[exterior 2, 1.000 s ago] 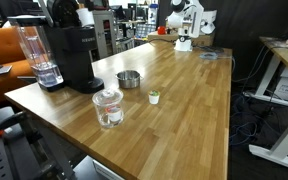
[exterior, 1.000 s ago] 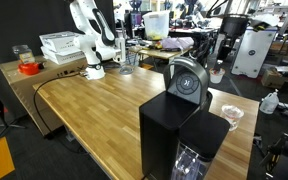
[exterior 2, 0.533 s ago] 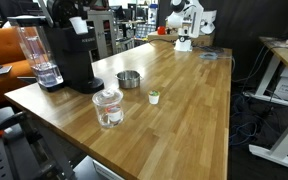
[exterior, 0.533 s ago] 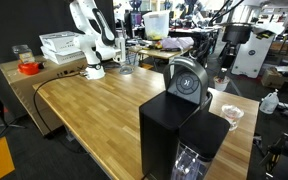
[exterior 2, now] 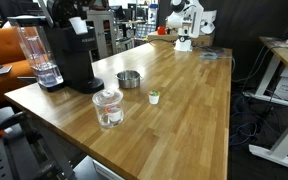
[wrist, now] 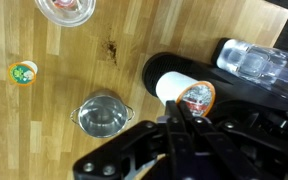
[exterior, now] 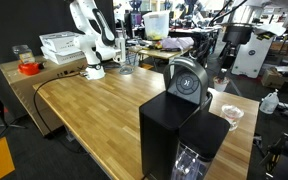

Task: Remove the coffee pod from the coffee maker and put it on the table

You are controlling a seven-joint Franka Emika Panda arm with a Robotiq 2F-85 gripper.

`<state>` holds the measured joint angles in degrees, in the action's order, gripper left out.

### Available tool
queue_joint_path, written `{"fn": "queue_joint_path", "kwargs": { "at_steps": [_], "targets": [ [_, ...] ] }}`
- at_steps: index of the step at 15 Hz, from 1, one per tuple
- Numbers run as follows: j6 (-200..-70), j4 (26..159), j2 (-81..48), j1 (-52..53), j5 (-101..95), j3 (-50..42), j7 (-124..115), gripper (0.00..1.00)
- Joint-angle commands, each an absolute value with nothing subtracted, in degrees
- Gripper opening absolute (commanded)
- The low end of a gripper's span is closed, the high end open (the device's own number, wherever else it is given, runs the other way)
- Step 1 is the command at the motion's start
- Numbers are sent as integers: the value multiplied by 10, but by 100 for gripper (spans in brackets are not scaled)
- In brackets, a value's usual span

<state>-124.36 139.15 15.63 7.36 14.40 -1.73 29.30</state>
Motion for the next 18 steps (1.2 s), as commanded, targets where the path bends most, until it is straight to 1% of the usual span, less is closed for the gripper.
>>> {"fn": "queue_joint_path", "kwargs": {
  "at_steps": [1, 3, 4, 13, 18],
  "targets": [
    [-1243, 1391, 156, 73, 144, -17, 293, 4],
    [-1243, 1391, 156, 73, 144, -17, 293, 4],
    [-1243, 1391, 156, 73, 144, -17, 293, 1],
    [-1263, 1386, 92, 61, 166, -43, 349, 1],
    [-1259, 1378, 51, 53, 186, -38, 400, 1]
  ]
}}
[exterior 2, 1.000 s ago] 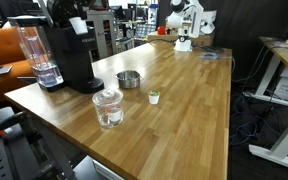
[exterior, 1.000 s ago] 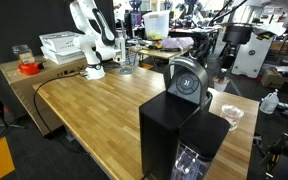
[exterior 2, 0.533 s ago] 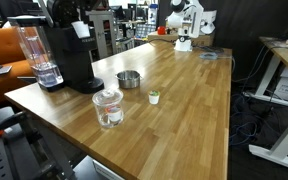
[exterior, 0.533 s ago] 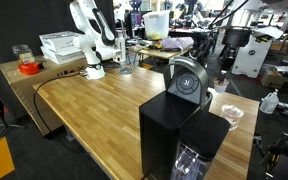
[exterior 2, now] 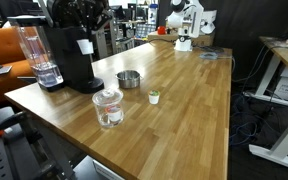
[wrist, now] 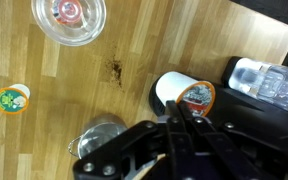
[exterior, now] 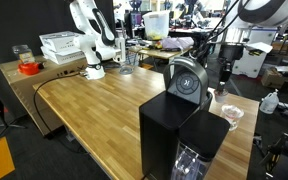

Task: Remove the coffee pod from the coffee maker and put it on the table

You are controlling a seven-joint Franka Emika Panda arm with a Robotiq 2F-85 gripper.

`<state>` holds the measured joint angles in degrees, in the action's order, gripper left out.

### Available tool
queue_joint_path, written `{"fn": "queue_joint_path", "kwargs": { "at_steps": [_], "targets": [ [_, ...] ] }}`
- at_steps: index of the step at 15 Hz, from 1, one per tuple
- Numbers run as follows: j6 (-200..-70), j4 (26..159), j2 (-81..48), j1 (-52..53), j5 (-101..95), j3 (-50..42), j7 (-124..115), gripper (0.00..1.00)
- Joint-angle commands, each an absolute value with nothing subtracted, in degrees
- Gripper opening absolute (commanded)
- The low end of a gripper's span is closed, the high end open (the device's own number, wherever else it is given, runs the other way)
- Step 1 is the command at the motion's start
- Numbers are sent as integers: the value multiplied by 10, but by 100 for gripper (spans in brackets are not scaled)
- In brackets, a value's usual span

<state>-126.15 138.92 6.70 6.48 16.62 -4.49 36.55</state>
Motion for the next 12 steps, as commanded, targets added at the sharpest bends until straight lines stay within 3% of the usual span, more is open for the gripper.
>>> {"fn": "queue_joint_path", "kwargs": {
  "at_steps": [1, 12],
  "targets": [
    [-1256, 1377, 46, 51, 187, -38, 407, 1],
    [-1254, 1386, 46, 48, 178, -26, 402, 1]
  ]
}}
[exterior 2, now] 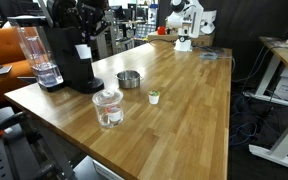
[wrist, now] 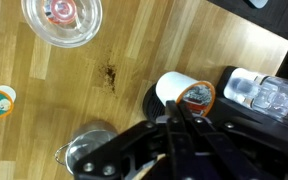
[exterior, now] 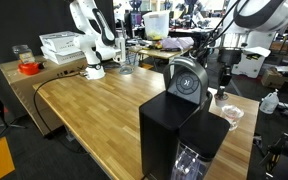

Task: Remove the coffee pod from the coffee maker and put it on the table

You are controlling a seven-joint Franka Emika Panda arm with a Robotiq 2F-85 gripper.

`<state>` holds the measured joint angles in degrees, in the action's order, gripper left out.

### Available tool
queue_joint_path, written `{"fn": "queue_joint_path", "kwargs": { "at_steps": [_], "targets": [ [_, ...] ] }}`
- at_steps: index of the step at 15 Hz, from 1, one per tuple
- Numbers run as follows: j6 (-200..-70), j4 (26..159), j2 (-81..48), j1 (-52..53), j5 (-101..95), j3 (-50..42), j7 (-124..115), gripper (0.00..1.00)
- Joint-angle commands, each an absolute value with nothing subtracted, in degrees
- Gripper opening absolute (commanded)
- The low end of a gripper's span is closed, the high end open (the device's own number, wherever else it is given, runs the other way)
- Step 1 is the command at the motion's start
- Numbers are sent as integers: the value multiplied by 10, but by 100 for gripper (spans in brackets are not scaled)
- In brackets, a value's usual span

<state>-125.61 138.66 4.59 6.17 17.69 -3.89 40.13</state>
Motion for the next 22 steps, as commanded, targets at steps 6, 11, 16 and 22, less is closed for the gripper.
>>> {"fn": "queue_joint_path", "kwargs": {
  "at_steps": [6, 11, 16, 22],
  "targets": [
    [-1250, 1371, 19, 37, 236, -35, 478, 1],
    [-1243, 1358, -22, 14, 272, -33, 542, 1],
    [-1228, 1326, -71, -10, 270, -27, 583, 1],
    [-1239, 1316, -91, -21, 259, -15, 585, 4]
  ]
}}
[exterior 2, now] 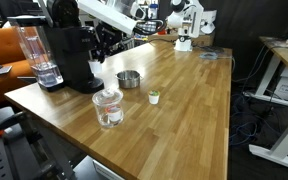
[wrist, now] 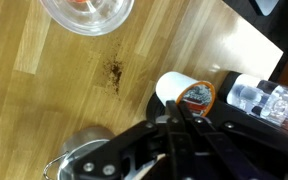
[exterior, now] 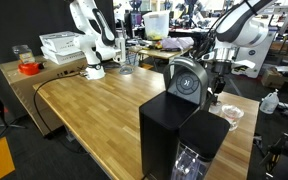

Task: Remove the coffee pod from the coffee maker and put it on the table

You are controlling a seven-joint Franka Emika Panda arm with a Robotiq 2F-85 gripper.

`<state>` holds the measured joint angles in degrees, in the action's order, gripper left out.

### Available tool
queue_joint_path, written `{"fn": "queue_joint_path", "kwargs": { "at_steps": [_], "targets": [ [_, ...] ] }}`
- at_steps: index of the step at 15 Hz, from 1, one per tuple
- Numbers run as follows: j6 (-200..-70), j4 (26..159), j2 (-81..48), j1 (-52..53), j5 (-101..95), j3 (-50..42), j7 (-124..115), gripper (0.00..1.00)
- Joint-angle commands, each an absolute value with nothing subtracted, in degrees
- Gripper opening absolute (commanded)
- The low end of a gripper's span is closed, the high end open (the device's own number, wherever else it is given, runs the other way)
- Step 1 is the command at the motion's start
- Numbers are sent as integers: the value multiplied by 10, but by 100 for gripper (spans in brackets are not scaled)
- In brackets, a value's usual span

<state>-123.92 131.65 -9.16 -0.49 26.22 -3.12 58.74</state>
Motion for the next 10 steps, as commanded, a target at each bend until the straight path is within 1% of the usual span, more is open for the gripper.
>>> {"fn": "queue_joint_path", "kwargs": {
  "at_steps": [1, 5, 6, 10],
  "targets": [
    [-1239, 1316, -93, -21, 259, -15, 585, 4],
    [-1239, 1317, -93, -21, 259, -14, 585, 4],
    [-1239, 1317, -93, -21, 259, -14, 585, 1],
    [-1222, 1277, -120, -34, 272, -14, 618, 1]
  ]
}}
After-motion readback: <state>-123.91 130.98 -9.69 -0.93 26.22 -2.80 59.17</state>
